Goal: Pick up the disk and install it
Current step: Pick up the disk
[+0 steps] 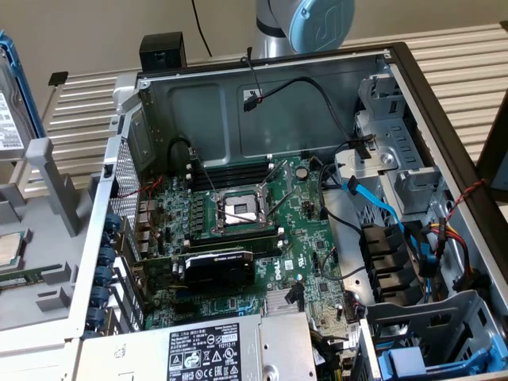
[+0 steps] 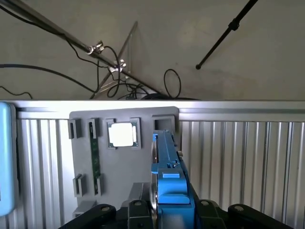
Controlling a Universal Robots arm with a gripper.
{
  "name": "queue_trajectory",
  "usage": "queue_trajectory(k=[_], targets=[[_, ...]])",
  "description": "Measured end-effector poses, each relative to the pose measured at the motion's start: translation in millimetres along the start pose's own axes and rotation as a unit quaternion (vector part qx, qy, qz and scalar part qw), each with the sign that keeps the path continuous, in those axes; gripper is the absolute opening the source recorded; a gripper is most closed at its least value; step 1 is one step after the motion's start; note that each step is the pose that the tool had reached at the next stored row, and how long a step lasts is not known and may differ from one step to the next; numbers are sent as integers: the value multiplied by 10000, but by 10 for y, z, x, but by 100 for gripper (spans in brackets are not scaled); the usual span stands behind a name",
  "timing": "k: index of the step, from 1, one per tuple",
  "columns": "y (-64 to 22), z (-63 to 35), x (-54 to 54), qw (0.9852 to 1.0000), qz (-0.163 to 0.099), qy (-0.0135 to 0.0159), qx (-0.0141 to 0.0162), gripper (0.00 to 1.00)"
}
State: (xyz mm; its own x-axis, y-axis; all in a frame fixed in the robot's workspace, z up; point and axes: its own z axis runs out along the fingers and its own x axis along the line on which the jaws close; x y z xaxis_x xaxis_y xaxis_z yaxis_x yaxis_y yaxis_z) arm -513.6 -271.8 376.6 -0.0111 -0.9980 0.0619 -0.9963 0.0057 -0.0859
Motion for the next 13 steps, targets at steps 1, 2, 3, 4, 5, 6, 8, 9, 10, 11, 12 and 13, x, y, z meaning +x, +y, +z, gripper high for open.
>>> queue_trajectory(k=[1,2,3,4,5,6,8,9,10,11,12,13], targets=[[-10,-31,1,10000,1,0,6,37],[-22,-62,3,10000,2,0,14,37],[-33,-88,5,10000,2,0,23,37],[-45,-114,6,10000,2,0,32,37],[-58,-136,8,10000,3,0,43,37],[-72,-153,9,10000,4,0,57,37],[-103,-177,10,10000,6,0,93,37],[-120,-189,11,9999,7,-1,114,37],[-134,-201,12,9999,8,-1,132,37],[-147,-217,12,9999,10,-1,148,37],[-160,-236,13,9999,11,-1,164,37],[-173,-253,15,9998,11,-1,180,37]])
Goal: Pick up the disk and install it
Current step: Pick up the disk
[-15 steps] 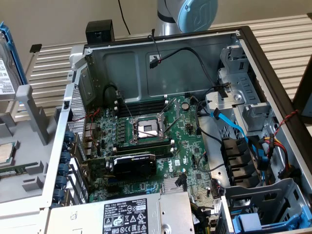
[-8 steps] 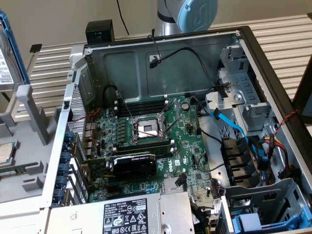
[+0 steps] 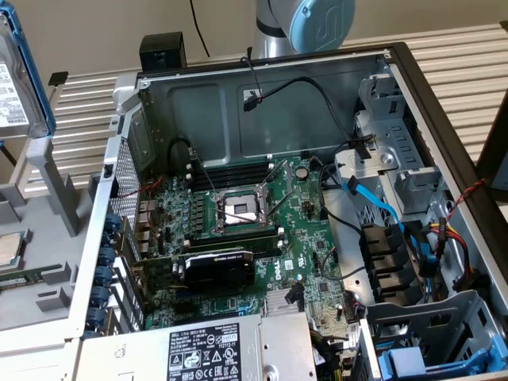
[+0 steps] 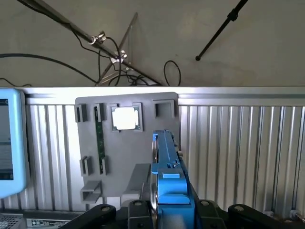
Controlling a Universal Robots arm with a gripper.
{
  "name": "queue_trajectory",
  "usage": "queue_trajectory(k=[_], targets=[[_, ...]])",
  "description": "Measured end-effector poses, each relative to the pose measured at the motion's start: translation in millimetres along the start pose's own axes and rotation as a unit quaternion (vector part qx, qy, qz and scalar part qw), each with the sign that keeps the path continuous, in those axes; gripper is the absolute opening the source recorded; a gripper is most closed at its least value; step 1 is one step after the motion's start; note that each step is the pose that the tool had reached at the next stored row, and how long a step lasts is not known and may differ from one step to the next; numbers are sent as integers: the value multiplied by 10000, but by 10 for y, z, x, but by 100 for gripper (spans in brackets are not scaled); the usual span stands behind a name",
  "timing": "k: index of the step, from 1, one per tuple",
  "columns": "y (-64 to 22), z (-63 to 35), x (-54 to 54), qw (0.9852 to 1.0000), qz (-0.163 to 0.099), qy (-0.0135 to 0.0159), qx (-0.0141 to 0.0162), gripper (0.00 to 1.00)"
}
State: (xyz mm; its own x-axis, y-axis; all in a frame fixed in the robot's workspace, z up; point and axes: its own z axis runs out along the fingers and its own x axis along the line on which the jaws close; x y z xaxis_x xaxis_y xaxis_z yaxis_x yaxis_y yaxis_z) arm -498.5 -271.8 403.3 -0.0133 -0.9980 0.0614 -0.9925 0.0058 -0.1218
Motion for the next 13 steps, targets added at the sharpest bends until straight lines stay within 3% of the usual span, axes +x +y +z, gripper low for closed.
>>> queue_trajectory(k=[3,13], targets=[[-38,-62,3,10000,3,0,40,37],[-149,-289,17,9999,7,0,107,37]])
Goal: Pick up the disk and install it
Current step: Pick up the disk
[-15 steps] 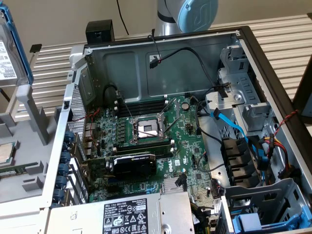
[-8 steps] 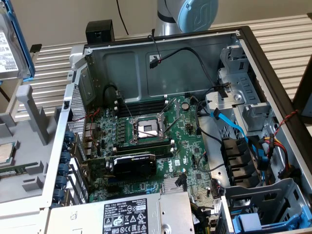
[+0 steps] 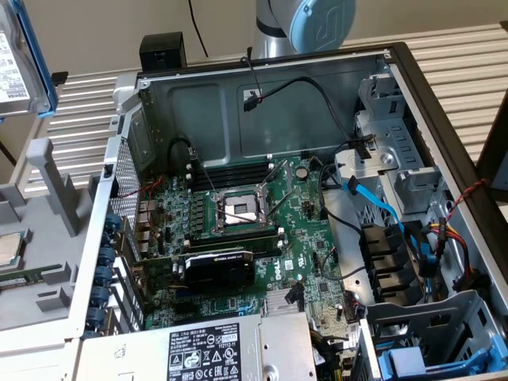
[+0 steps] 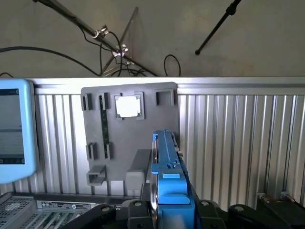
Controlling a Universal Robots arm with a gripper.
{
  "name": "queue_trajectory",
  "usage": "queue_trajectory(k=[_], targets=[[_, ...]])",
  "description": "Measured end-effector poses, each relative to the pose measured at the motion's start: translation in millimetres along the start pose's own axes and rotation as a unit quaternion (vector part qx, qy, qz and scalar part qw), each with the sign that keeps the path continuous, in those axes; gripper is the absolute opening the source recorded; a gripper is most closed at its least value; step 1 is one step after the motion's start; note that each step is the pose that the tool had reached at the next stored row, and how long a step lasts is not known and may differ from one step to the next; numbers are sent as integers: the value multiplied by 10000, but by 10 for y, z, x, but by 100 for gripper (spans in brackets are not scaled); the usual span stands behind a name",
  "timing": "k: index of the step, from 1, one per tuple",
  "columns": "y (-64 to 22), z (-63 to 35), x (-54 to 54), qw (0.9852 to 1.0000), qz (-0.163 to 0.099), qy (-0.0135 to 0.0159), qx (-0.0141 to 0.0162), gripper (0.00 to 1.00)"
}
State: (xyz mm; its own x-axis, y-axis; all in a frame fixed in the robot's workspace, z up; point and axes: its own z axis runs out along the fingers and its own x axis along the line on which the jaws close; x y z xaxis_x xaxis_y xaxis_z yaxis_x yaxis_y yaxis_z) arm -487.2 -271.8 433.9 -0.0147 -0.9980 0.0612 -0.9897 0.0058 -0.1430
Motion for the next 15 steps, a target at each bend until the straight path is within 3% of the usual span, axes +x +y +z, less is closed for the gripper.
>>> queue_trajectory(k=[3,8,15], targets=[[-32,-44,2,10000,2,1,32,37],[-69,-86,4,9999,6,14,126,37],[-157,-147,8,9999,4,32,151,37]])
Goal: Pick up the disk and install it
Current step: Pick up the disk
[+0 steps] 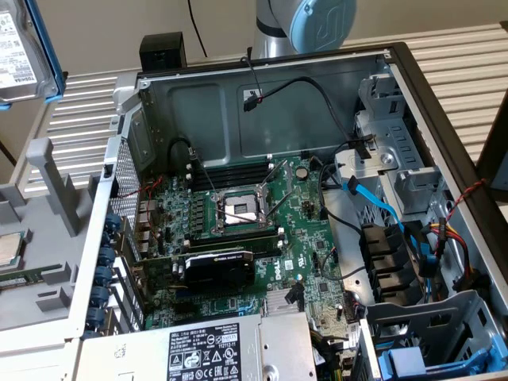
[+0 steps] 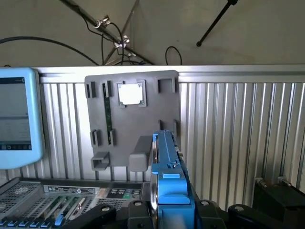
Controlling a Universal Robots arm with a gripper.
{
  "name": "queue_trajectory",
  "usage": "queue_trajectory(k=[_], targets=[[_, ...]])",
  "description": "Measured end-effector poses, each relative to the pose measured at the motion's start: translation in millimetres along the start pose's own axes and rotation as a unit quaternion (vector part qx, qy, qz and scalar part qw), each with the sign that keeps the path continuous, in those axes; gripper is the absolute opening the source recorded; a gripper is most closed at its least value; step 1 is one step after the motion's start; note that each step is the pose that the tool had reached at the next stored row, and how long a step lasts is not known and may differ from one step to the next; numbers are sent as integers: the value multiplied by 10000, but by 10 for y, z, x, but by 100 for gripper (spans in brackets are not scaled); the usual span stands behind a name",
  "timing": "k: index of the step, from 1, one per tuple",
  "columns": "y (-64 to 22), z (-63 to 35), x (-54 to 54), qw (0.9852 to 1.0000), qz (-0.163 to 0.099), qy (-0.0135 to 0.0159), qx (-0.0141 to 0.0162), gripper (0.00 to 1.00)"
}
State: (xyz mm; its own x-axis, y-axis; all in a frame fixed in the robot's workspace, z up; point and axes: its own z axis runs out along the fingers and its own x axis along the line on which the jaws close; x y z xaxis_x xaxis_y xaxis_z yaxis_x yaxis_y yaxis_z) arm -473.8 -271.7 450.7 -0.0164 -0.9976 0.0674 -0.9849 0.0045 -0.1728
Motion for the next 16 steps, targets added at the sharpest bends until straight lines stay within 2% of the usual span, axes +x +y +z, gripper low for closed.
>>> queue_trajectory(k=[7,16], targets=[[-228,-112,16,10000,1,0,5,37],[-587,-211,100,10000,1,0,5,37]])
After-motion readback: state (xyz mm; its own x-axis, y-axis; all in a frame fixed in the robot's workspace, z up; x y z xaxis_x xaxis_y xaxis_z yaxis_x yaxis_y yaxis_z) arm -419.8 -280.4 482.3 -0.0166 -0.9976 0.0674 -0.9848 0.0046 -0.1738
